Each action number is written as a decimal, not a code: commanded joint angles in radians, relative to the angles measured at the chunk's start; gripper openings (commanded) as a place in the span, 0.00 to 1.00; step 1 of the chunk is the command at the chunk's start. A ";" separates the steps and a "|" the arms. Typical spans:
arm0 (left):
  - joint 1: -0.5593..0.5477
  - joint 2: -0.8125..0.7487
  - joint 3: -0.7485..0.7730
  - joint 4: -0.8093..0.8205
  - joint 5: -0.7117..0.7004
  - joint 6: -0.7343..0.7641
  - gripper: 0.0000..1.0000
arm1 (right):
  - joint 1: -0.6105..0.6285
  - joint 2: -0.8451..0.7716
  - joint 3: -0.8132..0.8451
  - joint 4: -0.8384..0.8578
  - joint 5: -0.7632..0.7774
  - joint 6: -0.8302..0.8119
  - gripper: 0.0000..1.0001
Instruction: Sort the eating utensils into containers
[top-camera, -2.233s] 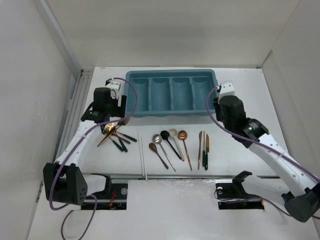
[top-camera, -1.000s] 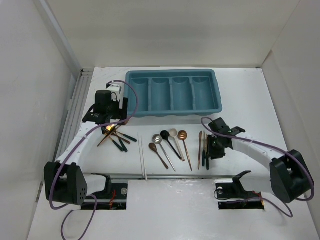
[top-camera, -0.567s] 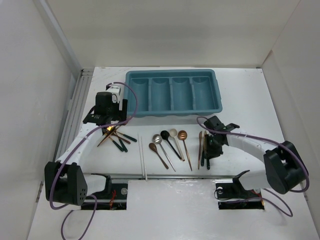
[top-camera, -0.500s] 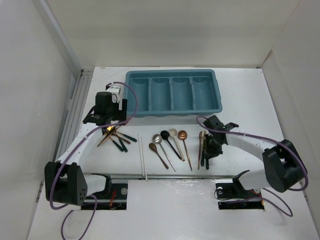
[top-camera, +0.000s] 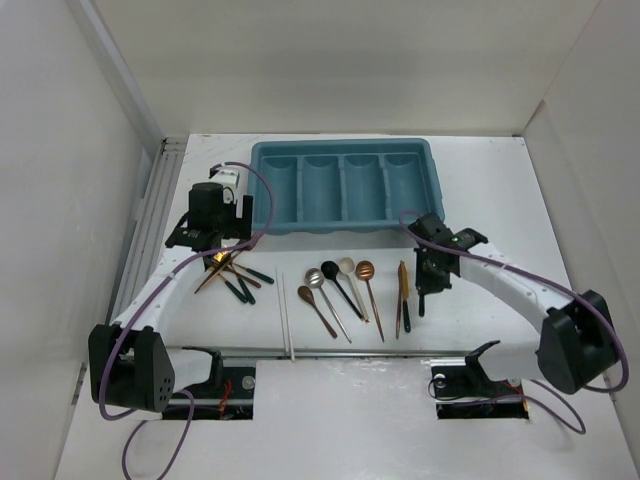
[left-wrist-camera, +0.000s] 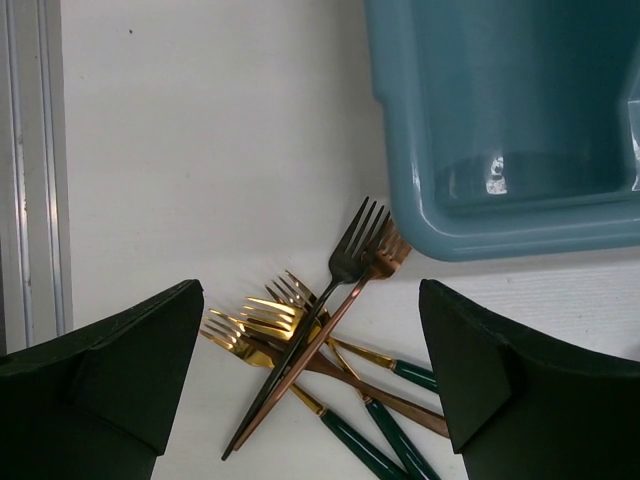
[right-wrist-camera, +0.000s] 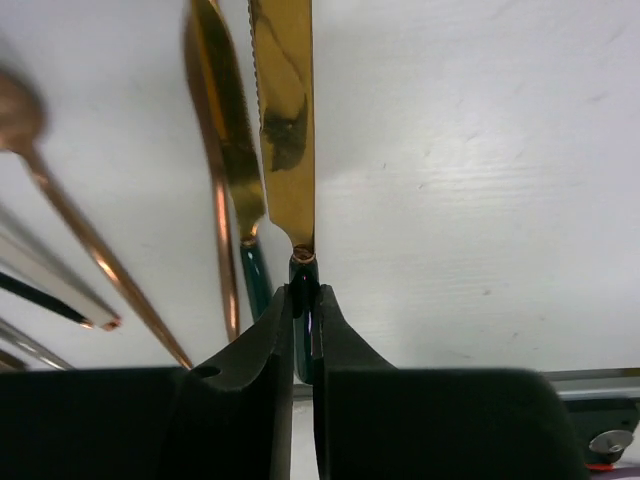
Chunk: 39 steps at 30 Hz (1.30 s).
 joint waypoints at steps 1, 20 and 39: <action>-0.005 -0.027 -0.001 0.028 -0.022 0.009 0.87 | -0.002 -0.070 0.129 -0.117 0.168 0.013 0.00; 0.072 0.025 0.083 -0.061 -0.058 0.007 0.87 | -0.244 0.769 1.114 0.104 -0.050 -0.602 0.00; 0.081 0.046 0.094 -0.030 -0.017 -0.031 0.87 | -0.171 0.259 0.531 0.135 -0.082 -0.389 0.63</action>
